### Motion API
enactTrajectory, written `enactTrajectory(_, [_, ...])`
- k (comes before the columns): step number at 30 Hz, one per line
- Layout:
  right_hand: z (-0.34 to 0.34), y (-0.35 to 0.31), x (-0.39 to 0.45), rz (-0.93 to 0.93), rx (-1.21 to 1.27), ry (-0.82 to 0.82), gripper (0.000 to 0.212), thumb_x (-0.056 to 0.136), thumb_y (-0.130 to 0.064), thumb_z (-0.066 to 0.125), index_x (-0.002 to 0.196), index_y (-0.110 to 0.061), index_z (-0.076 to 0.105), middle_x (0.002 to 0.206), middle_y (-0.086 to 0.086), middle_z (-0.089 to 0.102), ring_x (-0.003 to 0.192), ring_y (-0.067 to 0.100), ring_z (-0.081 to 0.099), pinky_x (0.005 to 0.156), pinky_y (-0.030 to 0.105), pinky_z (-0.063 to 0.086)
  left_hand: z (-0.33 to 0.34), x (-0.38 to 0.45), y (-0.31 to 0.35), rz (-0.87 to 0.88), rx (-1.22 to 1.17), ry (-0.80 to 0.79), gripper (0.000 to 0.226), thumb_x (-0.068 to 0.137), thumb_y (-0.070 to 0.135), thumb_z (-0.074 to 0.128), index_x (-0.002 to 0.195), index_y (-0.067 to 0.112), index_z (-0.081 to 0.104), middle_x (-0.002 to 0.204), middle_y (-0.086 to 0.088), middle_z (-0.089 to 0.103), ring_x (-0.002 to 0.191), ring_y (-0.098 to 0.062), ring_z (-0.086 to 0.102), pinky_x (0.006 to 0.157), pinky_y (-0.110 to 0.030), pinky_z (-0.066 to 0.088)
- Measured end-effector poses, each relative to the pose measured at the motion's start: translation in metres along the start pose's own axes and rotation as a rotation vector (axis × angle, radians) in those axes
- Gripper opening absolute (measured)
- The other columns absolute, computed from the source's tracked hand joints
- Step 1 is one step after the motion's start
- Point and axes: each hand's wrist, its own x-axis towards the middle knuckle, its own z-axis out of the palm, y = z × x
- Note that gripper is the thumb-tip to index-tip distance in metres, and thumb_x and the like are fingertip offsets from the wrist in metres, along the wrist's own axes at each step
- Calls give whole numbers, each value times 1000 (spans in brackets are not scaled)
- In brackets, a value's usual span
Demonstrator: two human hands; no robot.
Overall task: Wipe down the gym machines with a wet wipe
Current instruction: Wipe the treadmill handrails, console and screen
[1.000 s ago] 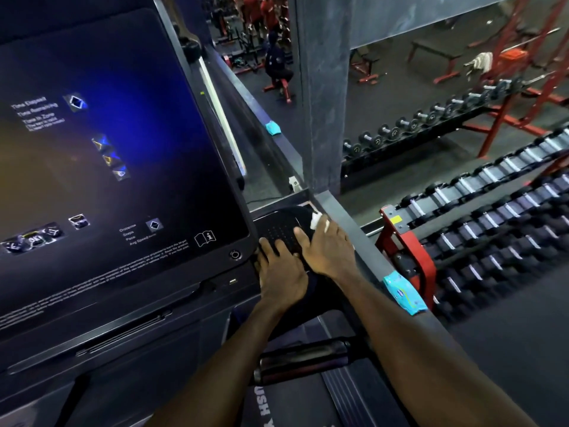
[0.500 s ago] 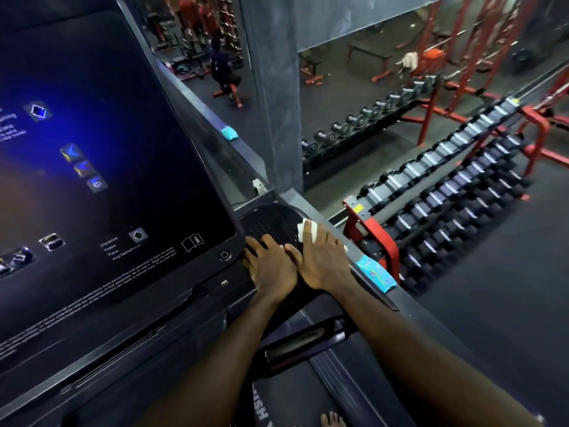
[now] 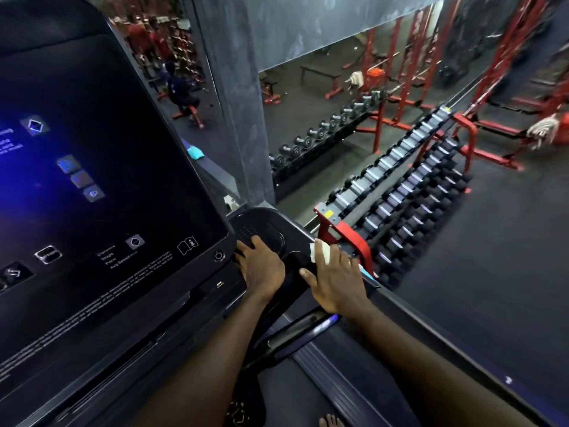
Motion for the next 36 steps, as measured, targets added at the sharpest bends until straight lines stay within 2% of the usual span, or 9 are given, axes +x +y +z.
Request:
enactTrajectory(6, [-7, -6, 12, 93, 44, -122, 82, 97, -69, 20, 157, -14, 7, 149, 24, 36, 134, 42, 39, 108, 59, 31, 9, -3, -3, 169, 132, 50, 38, 97, 20, 47, 135, 12, 43, 156, -19, 19, 145, -39, 13, 118, -56, 16])
enactTrajectory(9, [-8, -7, 15, 72, 46, -106, 82, 96, -69, 19, 157, -15, 8, 150, 23, 36, 132, 41, 41, 107, 58, 33, 9, -3, 5, 346, 172, 46, 33, 97, 21, 44, 129, 16, 52, 151, -11, 32, 142, -30, 21, 115, -50, 20])
enactTrajectory(12, [-5, 4, -14, 31, 22, -57, 83, 94, -67, 13, 157, -14, 10, 151, 20, 32, 131, 37, 39, 107, 54, 35, 11, -3, 16, 574, 145, -25, 29, 99, 25, 41, 120, 18, 61, 136, -4, 48, 127, -25, 38, 107, -42, 30])
enactTrajectory(15, [-6, 17, -24, -10, 38, -73, 79, 98, -60, 30, 156, -12, 8, 154, 18, 26, 136, 36, 34, 109, 54, 33, 15, -5, 26, 737, 218, -142, 29, 99, 34, 43, 120, 24, 59, 128, -3, 50, 117, -24, 43, 100, -46, 34])
enactTrajectory(19, [-25, 18, -2, 68, 163, -30, 64, 101, -48, 35, 153, -14, 19, 146, 15, 46, 132, 34, 45, 107, 53, 33, 15, 1, 31, 722, 283, -191, 26, 96, 36, 51, 119, 26, 58, 130, -5, 47, 119, -27, 41, 101, -50, 35])
enactTrajectory(23, [-17, 10, 1, 227, 163, -20, 57, 102, -55, 27, 136, -12, 40, 132, 13, 54, 119, 33, 53, 99, 50, 42, 17, 6, 27, 743, 288, -193, 28, 95, 35, 53, 122, 28, 55, 131, -2, 45, 118, -24, 41, 100, -47, 36])
enactTrajectory(27, [-4, 9, -17, 209, 54, 36, 56, 100, -59, 26, 128, -13, 44, 121, 9, 59, 105, 29, 57, 84, 45, 44, 17, 8, 23, 760, 306, -179, 33, 95, 29, 51, 128, 26, 51, 133, 0, 44, 120, -24, 39, 102, -47, 33])
enactTrajectory(30, [1, 20, -48, 243, 19, 96, 63, 98, -62, 26, 131, -11, 44, 120, 9, 59, 103, 29, 57, 84, 45, 44, 20, 5, 24, 753, 303, -164, 32, 94, 24, 49, 126, 25, 51, 133, -1, 44, 119, -24, 39, 102, -47, 32])
enactTrajectory(36, [-14, 13, -19, 416, 153, -19, 68, 99, -65, 15, 124, -13, 51, 123, 12, 60, 110, 31, 58, 94, 50, 41, 26, -4, 36, 698, 374, -174, 38, 94, 27, 48, 131, 19, 47, 137, -9, 41, 124, -32, 37, 106, -58, 31])
